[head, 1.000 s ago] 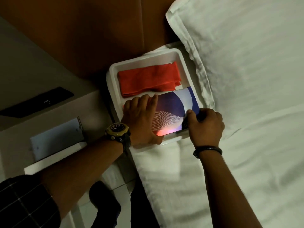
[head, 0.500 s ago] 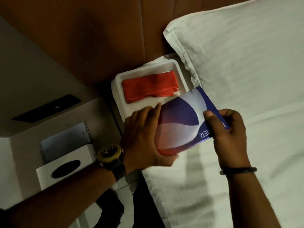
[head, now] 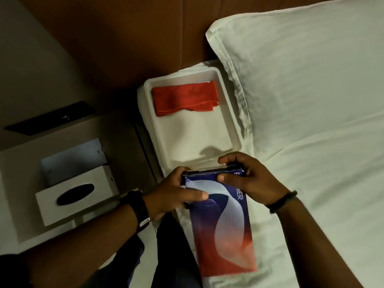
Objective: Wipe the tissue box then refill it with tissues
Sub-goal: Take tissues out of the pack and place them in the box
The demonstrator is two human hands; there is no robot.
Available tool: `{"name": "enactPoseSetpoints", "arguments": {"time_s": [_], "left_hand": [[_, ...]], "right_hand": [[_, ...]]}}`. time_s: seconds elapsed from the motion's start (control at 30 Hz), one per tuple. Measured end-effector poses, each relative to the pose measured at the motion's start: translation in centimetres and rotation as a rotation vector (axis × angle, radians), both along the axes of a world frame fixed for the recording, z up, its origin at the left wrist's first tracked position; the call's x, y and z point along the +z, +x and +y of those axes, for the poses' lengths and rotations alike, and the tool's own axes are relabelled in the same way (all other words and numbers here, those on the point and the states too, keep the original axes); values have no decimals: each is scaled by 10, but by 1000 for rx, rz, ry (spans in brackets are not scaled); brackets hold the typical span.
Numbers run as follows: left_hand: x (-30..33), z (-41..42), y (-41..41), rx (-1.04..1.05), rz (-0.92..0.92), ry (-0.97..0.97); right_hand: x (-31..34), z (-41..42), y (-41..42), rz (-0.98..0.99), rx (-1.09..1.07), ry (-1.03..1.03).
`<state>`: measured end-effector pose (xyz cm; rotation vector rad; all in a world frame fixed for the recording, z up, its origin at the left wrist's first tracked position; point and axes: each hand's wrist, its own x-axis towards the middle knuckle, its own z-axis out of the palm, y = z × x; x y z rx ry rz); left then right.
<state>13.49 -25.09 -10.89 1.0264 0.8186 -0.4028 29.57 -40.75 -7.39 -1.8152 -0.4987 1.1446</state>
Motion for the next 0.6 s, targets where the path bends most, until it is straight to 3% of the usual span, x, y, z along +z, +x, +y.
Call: {"name": "enactPoseSetpoints", "arguments": {"time_s": [0.13,0.27,0.43,0.6], "left_hand": [[-8,-24,-11,237,70,-11],[-6,-39,-20,315,72,-47],[-7,-13,-17,251,149,50],[-17,6,-20,-3,115,198]], "right_hand": [[-26,4,-13,-207,-5,-161],[-33,-2,-37,-398,-21,-227],[-28,2,-55,-461,81,-279],[-19,16,-77,-402,265,-357]]}}
